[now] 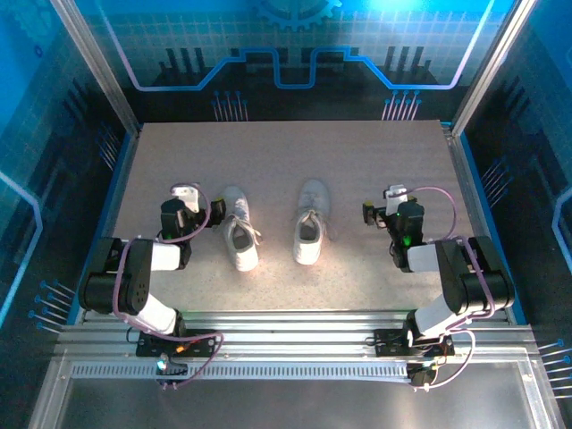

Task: Tie the shoes

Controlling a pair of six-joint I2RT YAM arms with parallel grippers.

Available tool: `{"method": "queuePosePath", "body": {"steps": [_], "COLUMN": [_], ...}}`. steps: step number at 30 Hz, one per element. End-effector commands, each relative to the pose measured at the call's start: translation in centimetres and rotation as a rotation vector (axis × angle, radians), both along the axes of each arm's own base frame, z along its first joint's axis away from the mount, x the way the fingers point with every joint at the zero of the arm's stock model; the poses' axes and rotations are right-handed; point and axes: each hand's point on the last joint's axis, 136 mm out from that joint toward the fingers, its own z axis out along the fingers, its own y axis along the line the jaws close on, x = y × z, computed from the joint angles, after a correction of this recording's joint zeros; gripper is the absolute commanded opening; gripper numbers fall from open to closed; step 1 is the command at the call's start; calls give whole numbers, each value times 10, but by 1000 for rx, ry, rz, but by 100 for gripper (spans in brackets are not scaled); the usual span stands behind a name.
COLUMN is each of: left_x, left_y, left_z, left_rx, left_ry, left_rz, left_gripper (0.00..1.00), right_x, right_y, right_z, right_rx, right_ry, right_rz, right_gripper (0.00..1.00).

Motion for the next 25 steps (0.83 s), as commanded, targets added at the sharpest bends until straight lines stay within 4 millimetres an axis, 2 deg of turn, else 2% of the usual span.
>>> {"method": "queuePosePath", "body": {"steps": [1,25], "left_x": [3,3], "left_y": [4,3], "left_z": [5,5], "left_rx": [8,8], "left_ry": [-29,-30], "left_rz": [28,24], "left_gripper": [99,99], "right_x": [8,7], "right_y": [1,12], "right_z": [13,13], "right_rx": [26,11], "right_ry": [-44,-43], "right_rz": [6,62], "right_gripper": [100,100]}}
